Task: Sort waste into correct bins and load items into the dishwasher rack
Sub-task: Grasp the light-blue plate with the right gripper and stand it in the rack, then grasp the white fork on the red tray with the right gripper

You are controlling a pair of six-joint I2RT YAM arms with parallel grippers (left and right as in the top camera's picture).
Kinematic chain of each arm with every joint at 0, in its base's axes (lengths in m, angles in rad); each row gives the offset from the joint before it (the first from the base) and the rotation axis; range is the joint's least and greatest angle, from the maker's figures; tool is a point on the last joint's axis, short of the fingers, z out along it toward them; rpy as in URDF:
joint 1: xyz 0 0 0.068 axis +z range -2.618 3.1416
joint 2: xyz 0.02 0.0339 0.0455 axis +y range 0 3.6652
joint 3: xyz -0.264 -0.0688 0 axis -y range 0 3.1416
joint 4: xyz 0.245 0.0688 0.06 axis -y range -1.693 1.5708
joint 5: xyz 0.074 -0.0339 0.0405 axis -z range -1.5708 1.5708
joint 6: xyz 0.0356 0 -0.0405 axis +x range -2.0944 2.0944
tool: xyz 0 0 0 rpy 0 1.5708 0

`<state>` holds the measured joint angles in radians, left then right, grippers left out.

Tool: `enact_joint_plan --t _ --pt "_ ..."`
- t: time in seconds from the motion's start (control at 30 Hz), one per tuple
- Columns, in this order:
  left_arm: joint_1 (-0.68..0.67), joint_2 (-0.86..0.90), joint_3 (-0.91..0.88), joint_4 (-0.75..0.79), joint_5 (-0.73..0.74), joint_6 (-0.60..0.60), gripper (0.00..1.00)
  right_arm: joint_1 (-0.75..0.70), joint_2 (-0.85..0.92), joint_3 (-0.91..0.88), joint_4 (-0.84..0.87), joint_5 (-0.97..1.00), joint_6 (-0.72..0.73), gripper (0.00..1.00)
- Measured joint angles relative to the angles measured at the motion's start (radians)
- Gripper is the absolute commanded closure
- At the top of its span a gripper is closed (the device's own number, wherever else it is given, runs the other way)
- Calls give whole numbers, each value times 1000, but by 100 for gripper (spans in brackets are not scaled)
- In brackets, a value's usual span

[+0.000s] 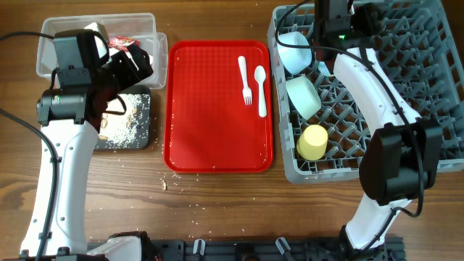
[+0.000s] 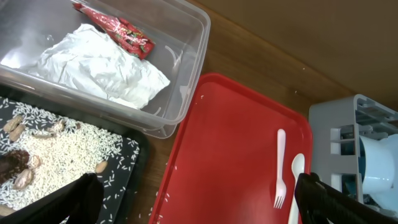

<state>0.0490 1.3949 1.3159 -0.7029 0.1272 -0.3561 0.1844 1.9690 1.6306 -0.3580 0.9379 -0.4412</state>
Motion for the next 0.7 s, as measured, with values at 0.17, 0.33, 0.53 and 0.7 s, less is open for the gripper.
enact_joint_plan --t 0.17,0.33,0.53,0.7 --pt "0 0 0 0 0 0 0 98 -57 -2 100 -50 63 0" --pt "0 0 0 0 0 0 0 319 -107 7 -179 -724 580 12" --pt "0 0 0 0 0 0 0 319 154 -1 -301 -1028 799 35" --pt "0 0 0 0 0 0 0 318 206 -1 -338 -1012 875 36"
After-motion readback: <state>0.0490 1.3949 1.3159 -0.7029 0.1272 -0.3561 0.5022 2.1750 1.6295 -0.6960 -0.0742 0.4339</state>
